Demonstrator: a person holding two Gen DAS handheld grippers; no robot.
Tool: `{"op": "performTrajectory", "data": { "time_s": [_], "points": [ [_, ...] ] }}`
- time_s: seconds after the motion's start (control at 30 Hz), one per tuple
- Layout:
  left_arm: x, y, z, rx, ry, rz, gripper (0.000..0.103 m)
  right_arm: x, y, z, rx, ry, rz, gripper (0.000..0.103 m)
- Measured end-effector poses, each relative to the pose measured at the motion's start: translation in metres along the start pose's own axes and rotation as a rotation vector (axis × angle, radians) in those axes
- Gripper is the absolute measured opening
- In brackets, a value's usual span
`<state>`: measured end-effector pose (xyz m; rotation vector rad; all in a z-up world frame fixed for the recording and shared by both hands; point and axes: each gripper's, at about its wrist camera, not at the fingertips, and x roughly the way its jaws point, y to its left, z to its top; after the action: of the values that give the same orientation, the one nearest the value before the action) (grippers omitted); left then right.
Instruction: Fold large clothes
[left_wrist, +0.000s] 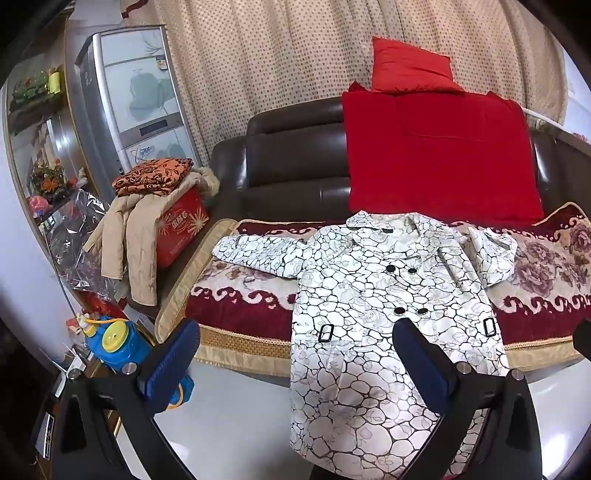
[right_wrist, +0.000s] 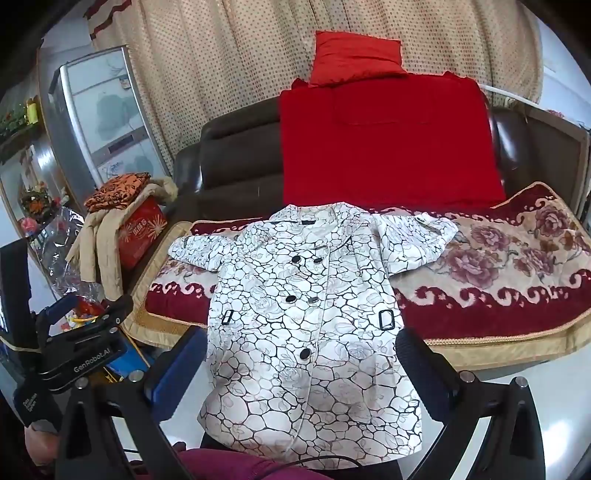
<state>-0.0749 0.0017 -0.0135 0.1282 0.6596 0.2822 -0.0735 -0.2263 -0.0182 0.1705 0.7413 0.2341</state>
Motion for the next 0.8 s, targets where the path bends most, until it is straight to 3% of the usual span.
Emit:
{"op": "performTrajectory", "data": {
  "time_s": [0.63,0.7,0.8],
  "points": [
    [0.026,-0.011,-0.001,0.011,0.047,-0.006,0.103,0.030,-0.008,0.005,0.030,0.062,-0.019,0.103],
    [0.031,-0.012,0.001,0.013,0.057,-0.010,0.103,0.037,-0.010,0.008,0.045,0.115,-0.021,0.103],
    [0.039,-0.014,0.002,0.017,0.073,-0.012,0.103,0.043,-0.010,0.010,0.042,0.127,-0.029,0.103]
  ]
}}
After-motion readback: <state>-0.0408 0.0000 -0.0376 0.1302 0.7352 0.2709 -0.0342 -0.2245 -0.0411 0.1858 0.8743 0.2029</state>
